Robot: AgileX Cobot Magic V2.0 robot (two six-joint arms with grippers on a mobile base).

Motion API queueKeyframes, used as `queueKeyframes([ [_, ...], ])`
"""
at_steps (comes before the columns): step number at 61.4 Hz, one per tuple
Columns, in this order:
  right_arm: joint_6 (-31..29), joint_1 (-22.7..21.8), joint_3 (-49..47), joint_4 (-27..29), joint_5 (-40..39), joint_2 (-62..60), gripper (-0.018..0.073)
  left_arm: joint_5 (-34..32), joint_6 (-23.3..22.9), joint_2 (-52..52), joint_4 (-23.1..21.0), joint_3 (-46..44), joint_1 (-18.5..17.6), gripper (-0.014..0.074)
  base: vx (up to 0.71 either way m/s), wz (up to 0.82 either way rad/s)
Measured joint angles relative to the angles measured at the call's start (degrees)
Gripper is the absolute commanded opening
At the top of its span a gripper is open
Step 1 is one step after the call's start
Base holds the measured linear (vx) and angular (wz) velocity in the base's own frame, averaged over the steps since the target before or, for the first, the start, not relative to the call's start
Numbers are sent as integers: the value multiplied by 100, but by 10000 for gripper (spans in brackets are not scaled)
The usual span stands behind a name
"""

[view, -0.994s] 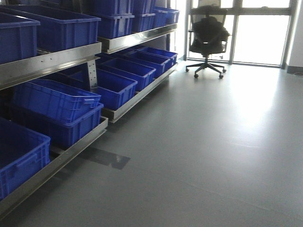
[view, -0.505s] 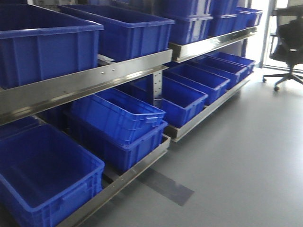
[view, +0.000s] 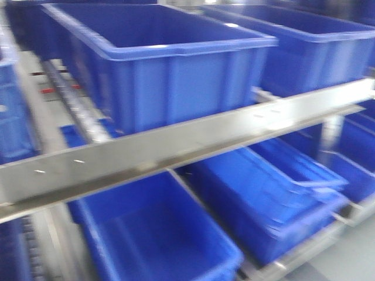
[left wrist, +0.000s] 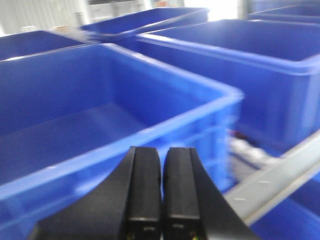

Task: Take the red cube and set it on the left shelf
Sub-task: 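Move the right gripper with the red cube over a blue shelf bin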

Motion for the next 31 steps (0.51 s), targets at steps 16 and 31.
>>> queueKeyframes([
  [16, 0, 0, 0, 0, 0, 0, 53, 0, 0, 0, 0, 0, 0, 106, 24, 78],
  [31, 0, 0, 0, 0, 0, 0, 53, 0, 0, 0, 0, 0, 0, 106, 14, 58],
])
